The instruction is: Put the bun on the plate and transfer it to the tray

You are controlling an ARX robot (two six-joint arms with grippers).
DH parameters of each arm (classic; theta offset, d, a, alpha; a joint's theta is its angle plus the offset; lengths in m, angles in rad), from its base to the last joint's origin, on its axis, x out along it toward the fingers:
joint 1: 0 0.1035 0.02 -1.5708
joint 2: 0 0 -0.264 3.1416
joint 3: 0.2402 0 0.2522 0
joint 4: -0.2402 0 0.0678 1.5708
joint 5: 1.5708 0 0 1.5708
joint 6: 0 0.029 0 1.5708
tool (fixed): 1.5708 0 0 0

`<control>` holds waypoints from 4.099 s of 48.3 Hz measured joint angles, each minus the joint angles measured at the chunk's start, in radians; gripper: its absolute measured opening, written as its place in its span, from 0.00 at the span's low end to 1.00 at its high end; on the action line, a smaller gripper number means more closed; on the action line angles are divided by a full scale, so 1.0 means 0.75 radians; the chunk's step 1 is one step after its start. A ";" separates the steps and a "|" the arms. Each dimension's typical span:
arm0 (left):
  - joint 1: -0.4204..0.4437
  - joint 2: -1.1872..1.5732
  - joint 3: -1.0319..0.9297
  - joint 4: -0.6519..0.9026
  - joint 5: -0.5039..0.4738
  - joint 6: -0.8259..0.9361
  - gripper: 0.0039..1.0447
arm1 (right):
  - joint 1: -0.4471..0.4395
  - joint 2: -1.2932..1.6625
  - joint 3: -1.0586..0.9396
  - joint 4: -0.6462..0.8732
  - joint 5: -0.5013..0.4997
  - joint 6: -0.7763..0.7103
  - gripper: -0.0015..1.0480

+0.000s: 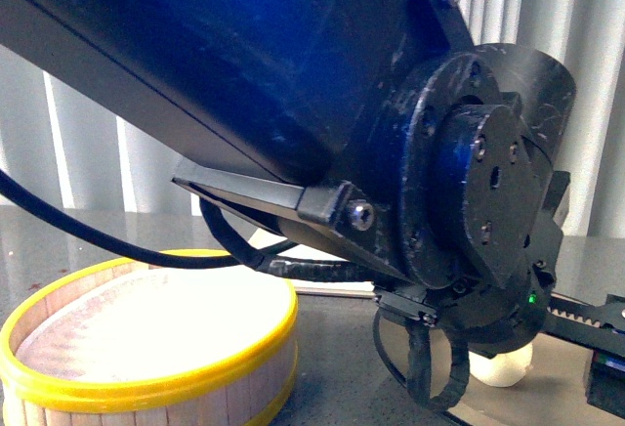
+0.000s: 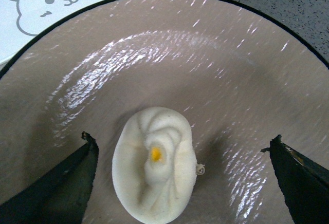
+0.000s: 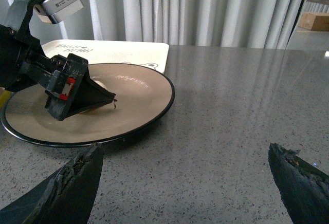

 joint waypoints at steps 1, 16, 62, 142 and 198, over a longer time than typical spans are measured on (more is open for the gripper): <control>0.003 -0.003 0.000 0.001 0.001 -0.005 0.95 | 0.000 0.000 0.000 0.000 0.000 0.000 0.92; 0.064 -0.042 0.000 0.013 0.016 -0.068 0.94 | 0.000 0.000 0.000 0.000 0.001 0.000 0.92; 0.606 -0.612 -0.956 1.108 -0.396 -0.055 0.40 | 0.000 0.000 0.000 0.000 -0.001 0.000 0.92; 0.990 -2.061 -1.964 0.648 0.004 -0.025 0.04 | 0.000 0.000 0.000 0.000 0.000 0.000 0.92; 0.990 -2.659 -1.963 0.047 0.005 -0.024 0.04 | 0.000 0.000 0.000 0.000 0.000 0.000 0.92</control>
